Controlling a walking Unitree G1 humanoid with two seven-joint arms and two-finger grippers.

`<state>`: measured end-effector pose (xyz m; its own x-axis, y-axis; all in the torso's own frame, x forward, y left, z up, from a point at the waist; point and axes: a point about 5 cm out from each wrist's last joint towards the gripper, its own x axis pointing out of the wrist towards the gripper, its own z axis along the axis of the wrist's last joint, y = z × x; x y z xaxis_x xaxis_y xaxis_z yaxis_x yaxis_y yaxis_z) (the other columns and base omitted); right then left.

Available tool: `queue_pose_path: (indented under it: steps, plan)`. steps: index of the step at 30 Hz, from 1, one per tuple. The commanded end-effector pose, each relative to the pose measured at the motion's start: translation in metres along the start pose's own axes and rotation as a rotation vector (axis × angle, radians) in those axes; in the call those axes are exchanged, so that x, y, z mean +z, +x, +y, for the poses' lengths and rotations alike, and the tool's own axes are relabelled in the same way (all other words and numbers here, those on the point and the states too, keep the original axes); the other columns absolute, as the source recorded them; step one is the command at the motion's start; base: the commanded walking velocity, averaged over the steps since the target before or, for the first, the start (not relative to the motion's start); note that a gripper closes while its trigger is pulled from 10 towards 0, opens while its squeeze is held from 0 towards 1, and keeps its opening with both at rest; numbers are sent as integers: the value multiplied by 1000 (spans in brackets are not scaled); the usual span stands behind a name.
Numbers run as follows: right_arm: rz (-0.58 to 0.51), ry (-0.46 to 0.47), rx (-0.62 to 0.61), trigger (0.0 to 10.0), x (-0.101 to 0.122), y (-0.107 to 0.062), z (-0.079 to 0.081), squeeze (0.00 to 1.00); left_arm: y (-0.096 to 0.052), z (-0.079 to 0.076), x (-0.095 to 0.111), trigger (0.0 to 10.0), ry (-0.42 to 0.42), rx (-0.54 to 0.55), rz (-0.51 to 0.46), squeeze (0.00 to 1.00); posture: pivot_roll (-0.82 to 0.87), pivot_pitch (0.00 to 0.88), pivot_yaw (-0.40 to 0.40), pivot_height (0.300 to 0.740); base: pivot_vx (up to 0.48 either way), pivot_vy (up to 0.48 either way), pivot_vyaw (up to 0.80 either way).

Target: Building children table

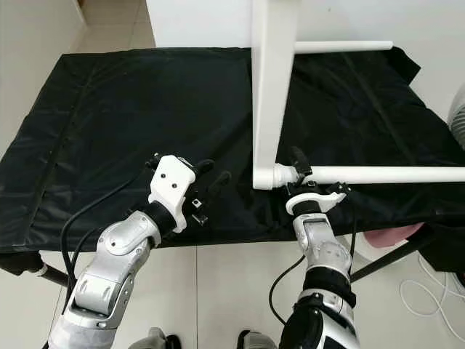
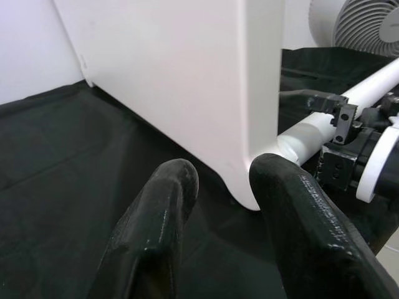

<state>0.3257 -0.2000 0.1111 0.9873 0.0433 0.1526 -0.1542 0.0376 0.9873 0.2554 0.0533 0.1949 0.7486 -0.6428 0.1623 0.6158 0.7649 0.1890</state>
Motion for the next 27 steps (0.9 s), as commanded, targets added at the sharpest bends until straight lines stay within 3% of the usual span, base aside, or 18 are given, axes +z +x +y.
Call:
queue_pose_path:
  steps: [1,5,8,9,10,12,19,23,27]
  plan:
    - [14,36,-173,10000,-9,-20,-32,0,-1,5,0,10000,-4,88,11,0,-21,122,59,740,0,0,0]
    - [26,35,-162,10000,-12,-21,-30,0,2,1,1,10000,-58,43,3,0,-19,125,59,740,0,0,0]
    - [34,44,-161,10000,-14,-20,-29,0,6,-6,4,10000,-132,-54,-18,0,-12,131,58,740,0,0,0]
    - [38,48,-163,10000,-16,-20,-29,0,9,-12,5,10000,-163,-131,-21,0,-6,132,57,740,0,0,0]
    - [50,42,-166,10000,-18,-19,-29,0,13,-31,3,10000,-164,-309,-6,0,-6,134,58,740,0,0,0]
    - [52,40,-166,10000,-19,-19,-29,0,15,-40,0,10000,-147,-388,16,0,-7,137,60,740,0,0,0]
    - [40,28,-169,10000,-16,-21,-28,0,28,-58,-7,10000,-128,-543,54,0,-20,144,72,740,0,0,0]
    - [33,27,-170,10000,-15,-23,-29,0,39,-64,-10,10000,-99,-569,61,0,-26,149,81,740,0,0,0]
    - [33,27,-170,10000,-15,-23,-29,0,39,-64,-10,10000,-99,-569,61,0,-26,149,81,740,0,0,0]
